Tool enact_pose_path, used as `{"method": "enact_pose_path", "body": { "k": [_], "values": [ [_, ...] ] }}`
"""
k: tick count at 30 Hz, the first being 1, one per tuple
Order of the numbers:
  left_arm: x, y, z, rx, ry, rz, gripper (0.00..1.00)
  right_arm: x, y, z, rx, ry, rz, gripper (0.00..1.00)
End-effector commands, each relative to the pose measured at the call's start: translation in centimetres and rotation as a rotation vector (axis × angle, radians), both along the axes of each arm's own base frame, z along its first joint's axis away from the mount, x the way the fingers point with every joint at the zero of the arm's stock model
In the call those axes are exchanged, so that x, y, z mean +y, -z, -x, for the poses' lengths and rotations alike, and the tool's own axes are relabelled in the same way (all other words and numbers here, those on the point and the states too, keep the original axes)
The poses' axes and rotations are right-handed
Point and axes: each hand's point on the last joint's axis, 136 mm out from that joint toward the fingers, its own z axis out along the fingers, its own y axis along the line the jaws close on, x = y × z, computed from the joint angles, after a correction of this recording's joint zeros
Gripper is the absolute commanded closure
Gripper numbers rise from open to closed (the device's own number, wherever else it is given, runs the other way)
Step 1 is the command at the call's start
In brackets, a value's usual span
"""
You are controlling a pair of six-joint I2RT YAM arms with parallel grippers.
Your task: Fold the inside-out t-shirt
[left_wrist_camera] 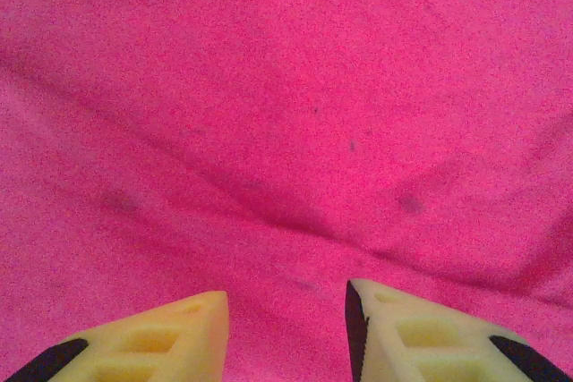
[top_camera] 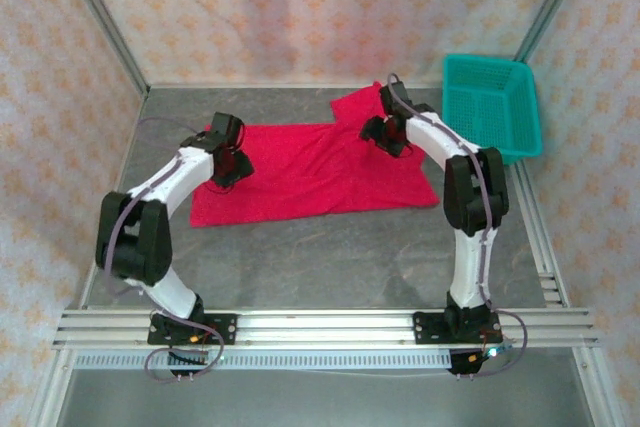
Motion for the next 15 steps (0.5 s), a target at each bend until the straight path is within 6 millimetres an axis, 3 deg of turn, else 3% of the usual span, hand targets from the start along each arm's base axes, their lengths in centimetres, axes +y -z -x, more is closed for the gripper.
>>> {"method": "enact_pose_path", "body": {
  "k": [1,7,12,15],
  "values": [
    [0.7,1.5,-2.1,0.000,0.001,0.001,0.60,-0.1,2.8,1.6,0.053,0.025,-0.015,0.33],
    [2.6,5.6,-1.5,0.082,-0.051,0.006,0.60,-1.5,5.7,5.8,0.145,0.067,0.002,0.33],
    [4.3,8.6,3.2,0.206,-0.120,0.007,0.60,-3.5,8.1,11.7,0.268,0.110,0.053,0.33],
    [4.4,9.1,6.0,0.232,-0.136,0.016,0.60,-4.3,9.4,15.8,0.317,0.127,0.081,0.33]
  ]
}}
